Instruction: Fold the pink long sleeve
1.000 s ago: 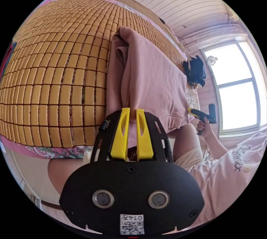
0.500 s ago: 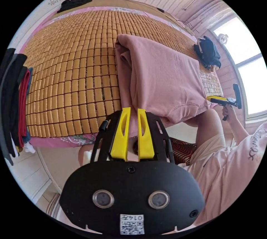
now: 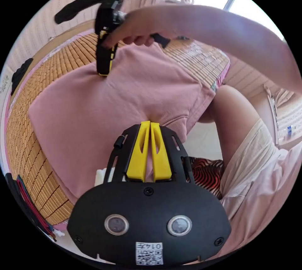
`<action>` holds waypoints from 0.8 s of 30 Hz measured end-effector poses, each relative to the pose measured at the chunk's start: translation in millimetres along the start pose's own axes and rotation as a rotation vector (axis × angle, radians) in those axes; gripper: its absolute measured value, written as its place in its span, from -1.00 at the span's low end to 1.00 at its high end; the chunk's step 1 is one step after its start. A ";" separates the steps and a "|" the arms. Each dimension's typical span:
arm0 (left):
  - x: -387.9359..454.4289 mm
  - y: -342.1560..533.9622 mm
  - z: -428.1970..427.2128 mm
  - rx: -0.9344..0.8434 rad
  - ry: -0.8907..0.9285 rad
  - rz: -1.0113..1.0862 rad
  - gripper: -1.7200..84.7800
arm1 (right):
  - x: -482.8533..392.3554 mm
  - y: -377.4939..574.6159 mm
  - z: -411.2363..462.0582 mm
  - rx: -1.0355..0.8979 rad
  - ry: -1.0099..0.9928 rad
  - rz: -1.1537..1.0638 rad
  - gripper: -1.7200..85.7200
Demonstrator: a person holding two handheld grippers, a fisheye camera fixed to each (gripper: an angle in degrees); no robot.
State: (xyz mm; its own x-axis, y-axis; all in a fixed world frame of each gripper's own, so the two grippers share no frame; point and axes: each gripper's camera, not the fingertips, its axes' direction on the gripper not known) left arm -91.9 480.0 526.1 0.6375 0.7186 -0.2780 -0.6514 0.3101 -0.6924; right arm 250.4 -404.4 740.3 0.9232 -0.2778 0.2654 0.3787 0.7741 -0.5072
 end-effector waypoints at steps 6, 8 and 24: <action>7.1 11.5 -6.8 0.071 0.043 0.001 -0.98 | -3.8 -33.4 -0.9 -0.103 -0.033 -0.104 -0.98; 14.8 13.4 -11.0 0.072 0.032 0.000 -0.98 | -3.6 -45.9 -16.2 -0.107 0.013 -0.129 -0.98; 50.1 32.0 -27.6 -0.024 0.018 0.034 -0.98 | -3.5 -82.3 31.7 -0.354 0.084 -0.218 -0.98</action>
State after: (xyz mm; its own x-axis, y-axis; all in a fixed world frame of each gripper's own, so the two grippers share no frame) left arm -69.5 508.8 471.6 0.6222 0.7172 -0.3137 -0.6630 0.2699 -0.6982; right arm 214.0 -449.1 807.0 0.8156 -0.4702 0.3371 0.5509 0.4532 -0.7008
